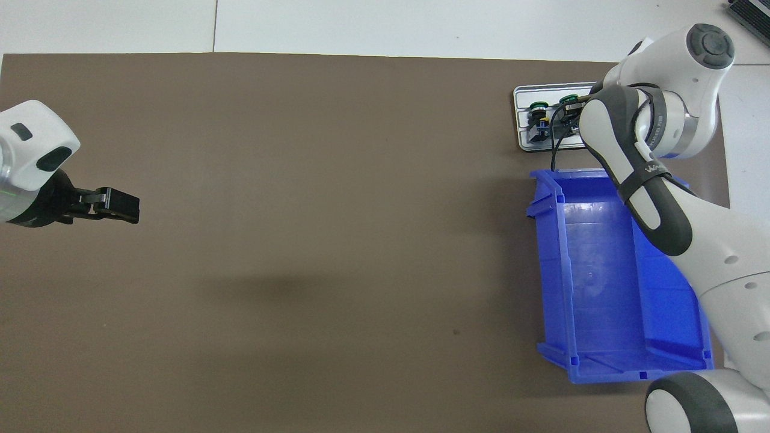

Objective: Place and press button with both arms
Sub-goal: 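Lift the button and carry it toward the table center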

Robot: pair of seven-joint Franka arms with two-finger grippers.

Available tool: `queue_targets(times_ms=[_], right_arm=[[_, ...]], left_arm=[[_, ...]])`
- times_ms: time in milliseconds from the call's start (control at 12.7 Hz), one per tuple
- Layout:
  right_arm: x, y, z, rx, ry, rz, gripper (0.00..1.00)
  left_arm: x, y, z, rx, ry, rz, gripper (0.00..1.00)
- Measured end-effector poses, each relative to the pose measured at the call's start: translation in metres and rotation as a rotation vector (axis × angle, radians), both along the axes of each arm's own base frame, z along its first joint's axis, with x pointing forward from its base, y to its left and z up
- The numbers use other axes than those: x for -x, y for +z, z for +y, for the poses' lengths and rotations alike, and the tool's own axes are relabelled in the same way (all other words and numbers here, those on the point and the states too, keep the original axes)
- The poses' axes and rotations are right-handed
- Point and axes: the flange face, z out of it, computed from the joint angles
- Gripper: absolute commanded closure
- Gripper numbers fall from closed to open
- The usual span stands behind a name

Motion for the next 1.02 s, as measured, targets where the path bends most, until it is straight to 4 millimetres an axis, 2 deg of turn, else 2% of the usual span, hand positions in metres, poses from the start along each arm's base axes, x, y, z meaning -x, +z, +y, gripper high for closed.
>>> queue_targets(times_ms=[315, 473, 709, 1025], right_arm=[[0.01, 0.048, 0.004, -0.025, -0.218, -0.029, 1.0], [0.02, 0.074, 0.029, -0.027, -0.36, -0.021, 1.0], [0.039, 0.096, 0.103, -0.017, -0.624, 0.028, 1.0], [0.064, 0.102, 0.207, -0.039, -0.962, 0.046, 1.0]], left_arm=[[0.0, 0.0, 0.0, 0.0, 0.0, 0.0, 0.0], [0.0, 0.0, 0.0, 0.0, 0.0, 0.0, 0.0], [0.0, 0.0, 0.0, 0.0, 0.0, 0.0, 0.0], [0.0, 0.0, 0.0, 0.0, 0.0, 0.0, 0.0]])
